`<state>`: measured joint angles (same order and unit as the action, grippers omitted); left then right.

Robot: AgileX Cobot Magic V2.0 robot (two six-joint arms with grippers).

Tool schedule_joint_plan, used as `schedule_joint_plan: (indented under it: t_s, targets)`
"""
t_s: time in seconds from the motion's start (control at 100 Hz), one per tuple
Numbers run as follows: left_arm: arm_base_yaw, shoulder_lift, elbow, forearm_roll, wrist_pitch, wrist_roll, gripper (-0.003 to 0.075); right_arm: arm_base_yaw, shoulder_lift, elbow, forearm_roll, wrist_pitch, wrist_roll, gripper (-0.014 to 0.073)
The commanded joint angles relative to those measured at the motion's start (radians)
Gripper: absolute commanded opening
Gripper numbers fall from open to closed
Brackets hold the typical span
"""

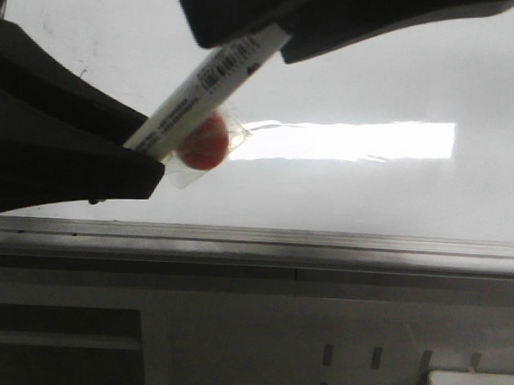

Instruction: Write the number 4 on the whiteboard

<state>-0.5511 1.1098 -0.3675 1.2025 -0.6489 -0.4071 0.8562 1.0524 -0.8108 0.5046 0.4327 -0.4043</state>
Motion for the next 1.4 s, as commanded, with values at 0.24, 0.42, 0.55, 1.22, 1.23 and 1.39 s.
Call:
schedule_joint_plan:
  t_s: [0.24,0.42,0.55,1.22,1.23,1.39]
  targets:
    - [-0.004,-0.017,-0.034,-0.032,-0.064,-0.001,-0.0020,0.006,0.108,-0.087,-0.002,-0.068,-0.019,0.0297]
    - [-0.004,-0.017,-0.034,-0.032,-0.066,-0.001,-0.0020,0.006,0.114,-0.087,-0.006,-0.060,-0.019,0.0012]
    - [-0.004,-0.026,-0.034,-0.041,-0.066,-0.001,-0.0018,0.006,0.114,-0.087,-0.036,-0.062,-0.019,-0.0062]
    - [0.056,-0.423,-0.035,-0.218,0.346,-0.113,0.0376,-0.120,0.072,-0.157,-0.096,-0.048,-0.019,-0.0064]
    - [0.056,-0.428,-0.035,-0.224,0.348,-0.113,0.0376,-0.122,0.072,-0.160,-0.098,-0.048,-0.019,-0.0064]
    - [0.056,-0.442,-0.033,-0.327,0.428,-0.113,0.0376,-0.187,0.076,-0.220,-0.137,-0.052,-0.019,-0.0064]
